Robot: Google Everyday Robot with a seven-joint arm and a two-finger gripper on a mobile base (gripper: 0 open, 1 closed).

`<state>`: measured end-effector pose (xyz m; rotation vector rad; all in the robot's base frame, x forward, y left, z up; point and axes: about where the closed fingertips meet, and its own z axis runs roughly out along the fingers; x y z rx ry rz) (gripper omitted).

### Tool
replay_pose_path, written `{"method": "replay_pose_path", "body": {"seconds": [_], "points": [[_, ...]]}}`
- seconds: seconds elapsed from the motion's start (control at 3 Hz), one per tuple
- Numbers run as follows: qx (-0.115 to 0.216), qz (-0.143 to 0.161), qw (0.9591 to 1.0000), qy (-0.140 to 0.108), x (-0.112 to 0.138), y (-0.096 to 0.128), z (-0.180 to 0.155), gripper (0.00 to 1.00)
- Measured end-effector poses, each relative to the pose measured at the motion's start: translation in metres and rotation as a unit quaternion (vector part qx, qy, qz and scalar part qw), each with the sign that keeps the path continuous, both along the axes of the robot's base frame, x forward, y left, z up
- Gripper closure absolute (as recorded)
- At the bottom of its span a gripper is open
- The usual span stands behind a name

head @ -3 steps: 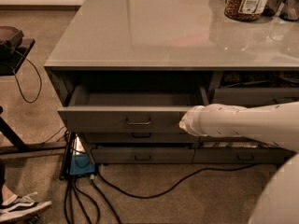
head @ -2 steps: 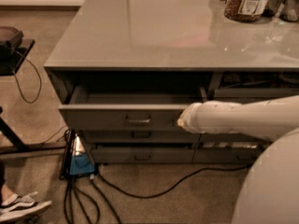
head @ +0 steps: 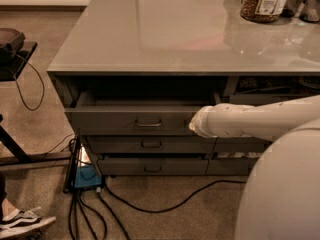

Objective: Close top drawer

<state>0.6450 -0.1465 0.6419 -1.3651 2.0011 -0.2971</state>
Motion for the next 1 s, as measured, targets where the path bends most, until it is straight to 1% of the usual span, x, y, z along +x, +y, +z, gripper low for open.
{"method": "replay_pose_path", "body": {"seconds": [1.0], "points": [[0.000,0.000,1.0000,0.000,0.0000,0.0000,0.0000,0.10]]}}
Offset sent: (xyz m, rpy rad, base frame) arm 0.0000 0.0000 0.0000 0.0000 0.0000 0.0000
